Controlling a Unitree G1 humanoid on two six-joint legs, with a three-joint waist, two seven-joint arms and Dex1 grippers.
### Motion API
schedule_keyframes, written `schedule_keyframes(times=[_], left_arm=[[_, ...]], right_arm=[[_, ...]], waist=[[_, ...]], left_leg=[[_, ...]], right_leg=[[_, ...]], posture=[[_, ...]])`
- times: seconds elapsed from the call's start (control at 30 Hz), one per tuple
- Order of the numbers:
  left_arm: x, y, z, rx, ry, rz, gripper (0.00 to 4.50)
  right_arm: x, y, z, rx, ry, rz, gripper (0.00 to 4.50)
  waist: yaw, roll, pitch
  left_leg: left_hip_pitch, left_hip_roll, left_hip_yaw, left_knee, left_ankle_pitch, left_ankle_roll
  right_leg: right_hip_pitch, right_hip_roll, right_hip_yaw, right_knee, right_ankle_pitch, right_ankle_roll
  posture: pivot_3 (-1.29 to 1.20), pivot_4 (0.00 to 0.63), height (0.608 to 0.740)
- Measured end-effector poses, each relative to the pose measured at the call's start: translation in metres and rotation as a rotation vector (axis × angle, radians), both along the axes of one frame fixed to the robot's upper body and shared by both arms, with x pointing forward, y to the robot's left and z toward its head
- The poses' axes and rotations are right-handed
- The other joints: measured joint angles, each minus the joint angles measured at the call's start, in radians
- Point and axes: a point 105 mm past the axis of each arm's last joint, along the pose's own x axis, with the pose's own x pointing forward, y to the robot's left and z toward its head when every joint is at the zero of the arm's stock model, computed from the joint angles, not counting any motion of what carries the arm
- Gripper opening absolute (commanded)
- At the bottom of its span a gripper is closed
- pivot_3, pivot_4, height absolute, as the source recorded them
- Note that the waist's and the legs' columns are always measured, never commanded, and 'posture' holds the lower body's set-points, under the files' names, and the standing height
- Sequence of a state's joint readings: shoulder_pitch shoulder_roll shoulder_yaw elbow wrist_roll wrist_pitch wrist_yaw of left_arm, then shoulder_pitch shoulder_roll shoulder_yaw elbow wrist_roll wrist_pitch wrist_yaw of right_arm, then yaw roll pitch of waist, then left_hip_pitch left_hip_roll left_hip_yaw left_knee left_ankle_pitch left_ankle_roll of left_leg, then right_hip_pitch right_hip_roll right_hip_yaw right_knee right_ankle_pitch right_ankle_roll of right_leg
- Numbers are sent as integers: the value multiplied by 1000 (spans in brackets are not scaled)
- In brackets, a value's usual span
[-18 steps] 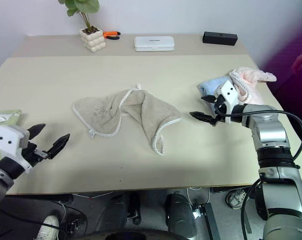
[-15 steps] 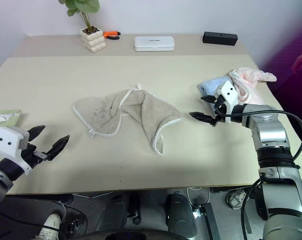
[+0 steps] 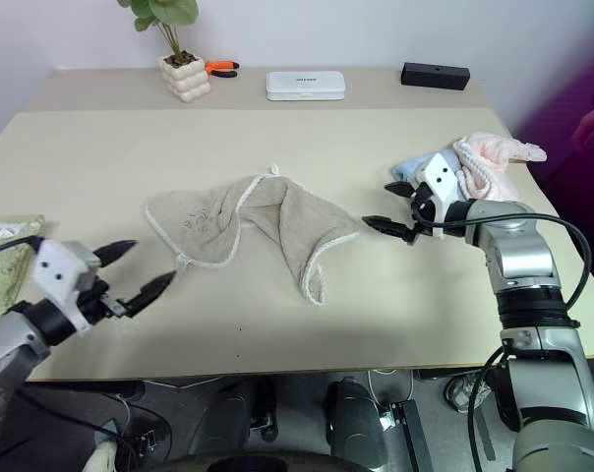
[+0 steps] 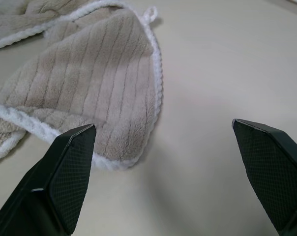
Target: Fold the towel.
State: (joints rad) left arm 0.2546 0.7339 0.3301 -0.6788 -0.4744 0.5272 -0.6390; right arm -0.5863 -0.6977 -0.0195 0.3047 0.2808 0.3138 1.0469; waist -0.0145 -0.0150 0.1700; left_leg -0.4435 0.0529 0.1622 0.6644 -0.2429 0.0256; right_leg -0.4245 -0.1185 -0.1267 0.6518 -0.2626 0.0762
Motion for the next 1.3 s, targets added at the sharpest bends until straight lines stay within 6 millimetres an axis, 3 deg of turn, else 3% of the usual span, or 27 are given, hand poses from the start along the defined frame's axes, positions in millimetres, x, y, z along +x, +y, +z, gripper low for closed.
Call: schedule_keyframes(times=[0.13,0.43,0.7,0.8,1.07,1.2,1.3], left_arm=[[12,-22,-15,130,8,-96,4327],[40,-23,-49,160,40,-27,4327],[69,-40,-51,77,-3,-11,4327],[72,-46,-52,78,-9,-22,3575],[71,-47,-57,75,-4,-18,57],[68,-38,-56,94,-8,9,57],[62,-19,-55,96,-8,65,57]], right_arm=[[-6,8,-10,25,17,-1,4500],[-12,19,-7,58,0,-16,4500],[-17,18,-9,71,8,-41,4500],[-17,18,-9,74,8,-50,4500],[-18,21,-6,82,-2,-42,4500],[-17,23,-5,75,-6,-36,4500],[-13,28,-3,72,7,-30,4500]], waist=[[2,1,0],[3,2,0],[3,2,0],[4,2,0],[0,3,0],[-2,3,0],[-8,3,0]], left_leg=[[0,-1,0,0,0,0],[0,-1,0,0,0,0],[0,-1,0,1,0,1],[1,-1,0,1,0,1],[1,0,0,1,0,1],[1,0,0,1,0,1],[1,0,1,1,0,1]], right_leg=[[0,0,0,0,0,0],[0,0,0,0,0,0],[1,0,0,1,0,1],[1,0,0,1,0,1],[1,0,0,2,0,1],[1,0,0,2,0,1],[0,0,1,2,0,0]], posture=[[0,150,731],[0,150,731],[0,150,731],[0,150,731],[0,150,731],[0,150,731],[0,150,731]])
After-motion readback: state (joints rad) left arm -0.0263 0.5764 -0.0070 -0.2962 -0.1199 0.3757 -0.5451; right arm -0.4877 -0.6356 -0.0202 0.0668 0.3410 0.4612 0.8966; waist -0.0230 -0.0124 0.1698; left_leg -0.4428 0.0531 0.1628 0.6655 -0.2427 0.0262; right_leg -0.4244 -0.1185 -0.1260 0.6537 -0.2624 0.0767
